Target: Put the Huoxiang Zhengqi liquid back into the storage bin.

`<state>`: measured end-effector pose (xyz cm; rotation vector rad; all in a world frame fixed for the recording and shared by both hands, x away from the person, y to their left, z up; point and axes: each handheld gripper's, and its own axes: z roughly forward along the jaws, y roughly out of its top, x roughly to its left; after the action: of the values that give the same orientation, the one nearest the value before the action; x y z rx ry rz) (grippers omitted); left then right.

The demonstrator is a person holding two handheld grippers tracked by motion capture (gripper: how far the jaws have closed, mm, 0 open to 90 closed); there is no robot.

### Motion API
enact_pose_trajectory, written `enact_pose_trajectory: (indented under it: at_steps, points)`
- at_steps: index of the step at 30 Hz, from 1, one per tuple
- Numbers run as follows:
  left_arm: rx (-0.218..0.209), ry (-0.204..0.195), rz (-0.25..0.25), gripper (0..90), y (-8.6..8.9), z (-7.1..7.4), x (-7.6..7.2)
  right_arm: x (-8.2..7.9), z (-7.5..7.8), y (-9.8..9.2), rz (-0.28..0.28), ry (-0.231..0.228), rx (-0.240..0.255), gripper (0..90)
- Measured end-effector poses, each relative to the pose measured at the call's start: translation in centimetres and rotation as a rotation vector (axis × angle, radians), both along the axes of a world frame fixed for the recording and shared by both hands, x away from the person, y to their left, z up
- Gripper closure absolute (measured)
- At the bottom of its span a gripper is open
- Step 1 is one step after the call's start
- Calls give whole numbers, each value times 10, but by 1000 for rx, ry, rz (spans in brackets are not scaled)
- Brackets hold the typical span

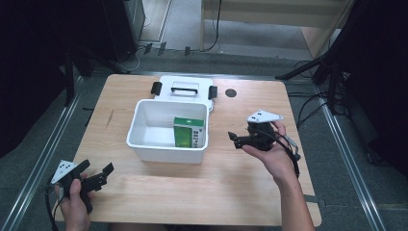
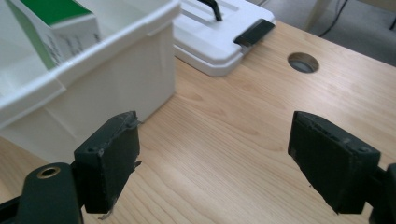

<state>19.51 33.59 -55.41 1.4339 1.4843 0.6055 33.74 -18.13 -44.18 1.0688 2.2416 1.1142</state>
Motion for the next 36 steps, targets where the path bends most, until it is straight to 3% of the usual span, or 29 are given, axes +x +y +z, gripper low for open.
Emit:
enact_pose_trajectory:
  at_steps: [16, 32, 36]
  points:
    - [5, 2, -1, 0, 0, 0, 0, -14, -39, -52, -158, -28, 42, 158]
    - [6, 3, -1, 0, -1, 0, 0, -34, -67, -87, -235, -24, 59, 158]
    - [6, 4, -1, 0, -1, 0, 0, -41, -73, -95, -243, -44, 75, 156]
